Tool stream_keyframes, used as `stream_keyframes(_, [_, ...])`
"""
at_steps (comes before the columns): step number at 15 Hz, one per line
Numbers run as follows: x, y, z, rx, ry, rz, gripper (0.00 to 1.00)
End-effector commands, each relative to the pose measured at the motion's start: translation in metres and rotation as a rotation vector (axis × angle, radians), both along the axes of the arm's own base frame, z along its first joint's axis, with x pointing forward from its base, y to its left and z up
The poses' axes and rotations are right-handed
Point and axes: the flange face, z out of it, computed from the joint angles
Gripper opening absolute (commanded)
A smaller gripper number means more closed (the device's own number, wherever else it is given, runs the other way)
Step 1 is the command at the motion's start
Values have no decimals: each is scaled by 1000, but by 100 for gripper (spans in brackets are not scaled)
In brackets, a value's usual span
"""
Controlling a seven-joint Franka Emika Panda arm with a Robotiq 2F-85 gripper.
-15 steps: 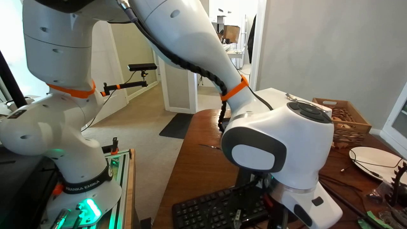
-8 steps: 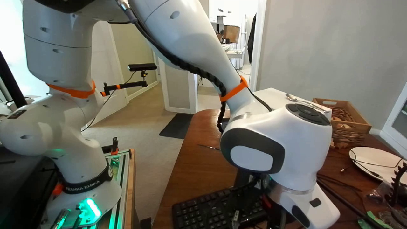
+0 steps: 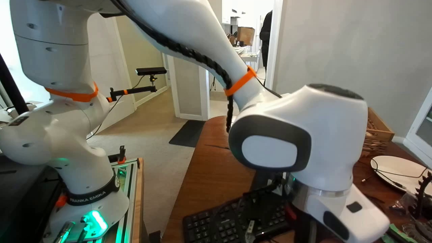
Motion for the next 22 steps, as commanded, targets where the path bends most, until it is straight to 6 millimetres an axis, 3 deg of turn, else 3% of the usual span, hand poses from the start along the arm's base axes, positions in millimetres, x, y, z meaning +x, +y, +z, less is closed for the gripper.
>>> stream_keyframes(1, [2,21,82,-118,-78,135,100])
stream_keyframes(4, [34,64,141,-171,-140,296,100])
stream_keyframes(7, [67,123,174,-186,-201,476,100])
stream_keyframes(10, [96,191,187,-168,-248,656,100])
stream_keyframes(14, [114,265,180,-99,-269,879,100])
stream_keyframes(17, [123,290,175,-23,-299,1034,100])
stream_keyframes(19, [120,281,181,-17,-305,1076,100])
stream_keyframes(20, [121,292,179,-42,-307,1036,100])
stream_keyframes(22, [120,285,181,-43,-309,1058,100])
